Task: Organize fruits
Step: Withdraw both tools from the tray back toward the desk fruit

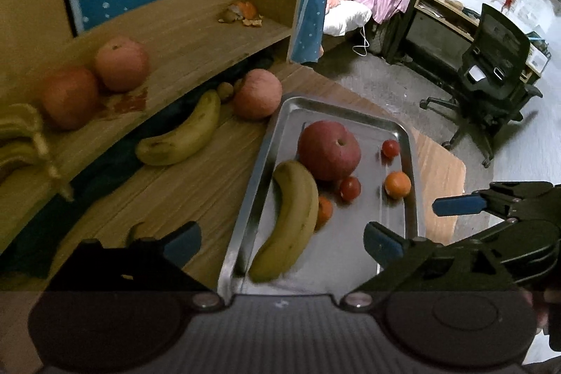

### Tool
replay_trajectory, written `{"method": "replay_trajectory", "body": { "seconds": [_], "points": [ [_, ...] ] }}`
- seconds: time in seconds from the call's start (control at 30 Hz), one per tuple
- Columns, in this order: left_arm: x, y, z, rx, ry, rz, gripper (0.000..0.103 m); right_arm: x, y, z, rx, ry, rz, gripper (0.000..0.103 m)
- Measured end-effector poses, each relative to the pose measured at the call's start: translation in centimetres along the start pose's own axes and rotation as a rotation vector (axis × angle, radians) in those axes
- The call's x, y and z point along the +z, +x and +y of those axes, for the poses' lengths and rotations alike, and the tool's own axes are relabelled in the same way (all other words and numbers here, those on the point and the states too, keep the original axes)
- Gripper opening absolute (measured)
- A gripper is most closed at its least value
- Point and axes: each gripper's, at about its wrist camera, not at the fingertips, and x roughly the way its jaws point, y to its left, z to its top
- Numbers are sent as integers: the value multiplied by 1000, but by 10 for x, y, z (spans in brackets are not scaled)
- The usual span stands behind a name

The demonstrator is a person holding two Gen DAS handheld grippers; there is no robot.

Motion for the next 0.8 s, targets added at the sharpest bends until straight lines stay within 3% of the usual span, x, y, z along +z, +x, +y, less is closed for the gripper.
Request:
{"method": "replay_trajectory", "body": {
  "seconds": [0.37,0.8],
  "points": [
    [-57,-53,22,27,41,-5,103,-55,-25,52,-68,31,-22,102],
    [-102,-89,71,90,-30,-14,103,-101,-46,99,-96,77,-40,102]
  ]
}}
